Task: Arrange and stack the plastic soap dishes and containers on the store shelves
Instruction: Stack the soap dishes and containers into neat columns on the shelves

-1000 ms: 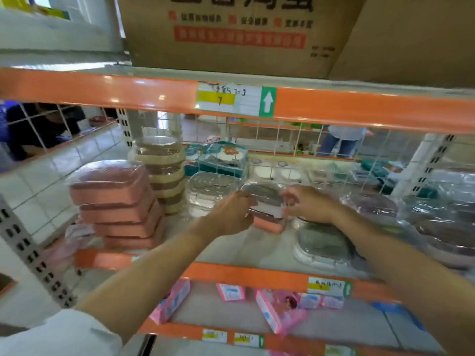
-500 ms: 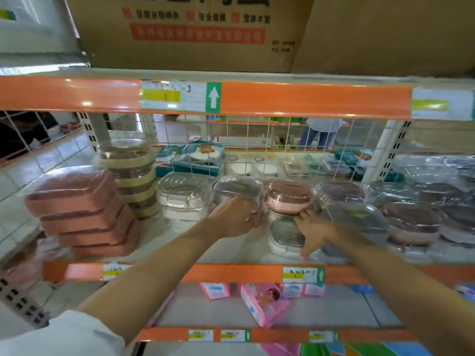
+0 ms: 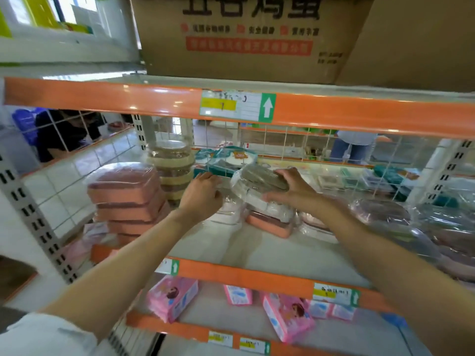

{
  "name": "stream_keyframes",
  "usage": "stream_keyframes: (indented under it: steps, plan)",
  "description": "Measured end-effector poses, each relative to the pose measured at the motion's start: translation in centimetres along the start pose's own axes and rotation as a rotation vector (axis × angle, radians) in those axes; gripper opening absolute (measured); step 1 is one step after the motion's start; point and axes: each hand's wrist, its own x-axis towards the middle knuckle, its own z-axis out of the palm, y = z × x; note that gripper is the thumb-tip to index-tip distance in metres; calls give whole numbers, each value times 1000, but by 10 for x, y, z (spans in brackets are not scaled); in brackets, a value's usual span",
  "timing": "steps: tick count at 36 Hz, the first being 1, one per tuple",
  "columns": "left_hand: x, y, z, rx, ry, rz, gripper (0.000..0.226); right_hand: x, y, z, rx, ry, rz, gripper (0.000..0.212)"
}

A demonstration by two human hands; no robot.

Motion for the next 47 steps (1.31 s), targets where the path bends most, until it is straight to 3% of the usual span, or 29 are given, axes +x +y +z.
stream_keyframes:
  steps: [9, 16, 20, 25, 29, 33, 39, 47]
  plan:
    - [-12, -30, -18, 68, -2, -63, 40, 58, -48, 45, -76, 39, 20, 88]
    - [-11, -25, -15, 76, 2, 38, 39, 78, -53, 66, -194, -77, -7, 92]
    - [-9, -18, -8, 87, 11, 117, 37, 69, -44, 50, -164, -116, 2, 106]
    - [-4, -6, 3, 95, -9, 156, 31, 49, -10, 16, -54, -191, 81, 99]
    - [-3, -1, 10, 103, -48, 169, 31, 42, 23, 5, -183, -192, 196, 94]
    - [-4, 2, 18, 81, -84, 197, 29, 38, 48, 13, -251, -176, 190, 86]
    - [-9, 13, 25, 89, -104, 210, 29, 42, 57, 26, -415, -48, 214, 100]
    - [-19, 19, 31, 91, -44, 162, 25, 9, 54, 5, -444, -125, 161, 91]
